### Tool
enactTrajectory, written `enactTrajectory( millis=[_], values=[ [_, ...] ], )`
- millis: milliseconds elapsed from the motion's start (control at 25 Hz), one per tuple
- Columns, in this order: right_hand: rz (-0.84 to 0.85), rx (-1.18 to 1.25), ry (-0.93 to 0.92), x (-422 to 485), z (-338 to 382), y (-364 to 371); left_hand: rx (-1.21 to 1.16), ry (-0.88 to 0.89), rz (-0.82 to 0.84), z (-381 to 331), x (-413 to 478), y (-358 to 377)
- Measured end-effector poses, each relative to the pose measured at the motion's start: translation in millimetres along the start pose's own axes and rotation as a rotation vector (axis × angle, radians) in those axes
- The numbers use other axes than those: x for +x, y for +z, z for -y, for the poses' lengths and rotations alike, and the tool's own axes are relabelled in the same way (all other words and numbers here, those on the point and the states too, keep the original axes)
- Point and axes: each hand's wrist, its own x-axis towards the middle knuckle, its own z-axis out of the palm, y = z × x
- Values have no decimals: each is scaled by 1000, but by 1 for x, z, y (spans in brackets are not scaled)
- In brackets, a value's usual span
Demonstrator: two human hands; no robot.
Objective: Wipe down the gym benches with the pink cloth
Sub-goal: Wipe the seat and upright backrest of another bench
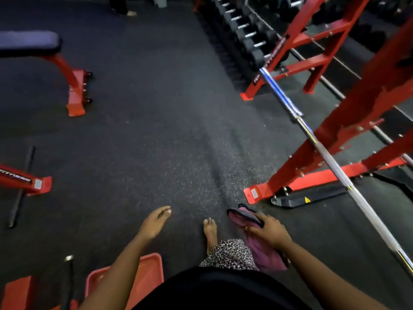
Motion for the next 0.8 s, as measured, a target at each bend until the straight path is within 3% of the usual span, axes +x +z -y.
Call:
enactTrajectory(
  millis=[240,360,600,800],
  values=[
    [221,-180,-316,199,120,-63,-191,-326,-273,-11,48,-41],
    [375,-359,-614,273,227,-66,-298,-445,-430,-10,48,-67],
    [591,-459,-1060,300,417,-13,-591,-692,-768,23,26,-71],
    [763,-502,-1144,316,506,43,-722,-792,-893,52,61,-112]
  ],
)
